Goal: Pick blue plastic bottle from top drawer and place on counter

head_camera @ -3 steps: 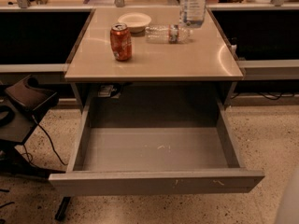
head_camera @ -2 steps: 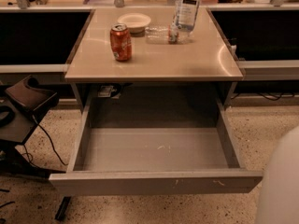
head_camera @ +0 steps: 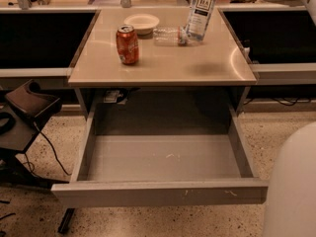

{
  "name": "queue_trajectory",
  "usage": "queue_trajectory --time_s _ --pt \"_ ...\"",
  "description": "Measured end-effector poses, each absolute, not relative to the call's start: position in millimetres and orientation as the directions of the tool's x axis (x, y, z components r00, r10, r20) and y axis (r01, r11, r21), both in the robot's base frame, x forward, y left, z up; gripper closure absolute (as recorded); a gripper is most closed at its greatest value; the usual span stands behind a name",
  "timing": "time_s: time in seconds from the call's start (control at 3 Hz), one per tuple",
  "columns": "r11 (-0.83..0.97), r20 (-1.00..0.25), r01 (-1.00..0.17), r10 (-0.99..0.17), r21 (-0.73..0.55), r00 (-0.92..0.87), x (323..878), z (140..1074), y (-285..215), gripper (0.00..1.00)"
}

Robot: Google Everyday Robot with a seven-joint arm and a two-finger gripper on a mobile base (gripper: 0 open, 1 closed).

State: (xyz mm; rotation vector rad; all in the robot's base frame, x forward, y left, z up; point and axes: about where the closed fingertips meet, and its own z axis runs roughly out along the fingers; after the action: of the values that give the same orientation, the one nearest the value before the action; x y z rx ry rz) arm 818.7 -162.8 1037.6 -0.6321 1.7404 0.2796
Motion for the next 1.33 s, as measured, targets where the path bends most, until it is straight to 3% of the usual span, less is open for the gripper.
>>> queue_trajectory --time_s 0.67,1.33 --pt "0.910 -0.956 -0.390 -0.229 -0.142 -0.184 860 991 -169 1.00" --pt "0.960 -0.951 -0.236 -0.205 -0.150 -0.230 895 930 -135 1.00"
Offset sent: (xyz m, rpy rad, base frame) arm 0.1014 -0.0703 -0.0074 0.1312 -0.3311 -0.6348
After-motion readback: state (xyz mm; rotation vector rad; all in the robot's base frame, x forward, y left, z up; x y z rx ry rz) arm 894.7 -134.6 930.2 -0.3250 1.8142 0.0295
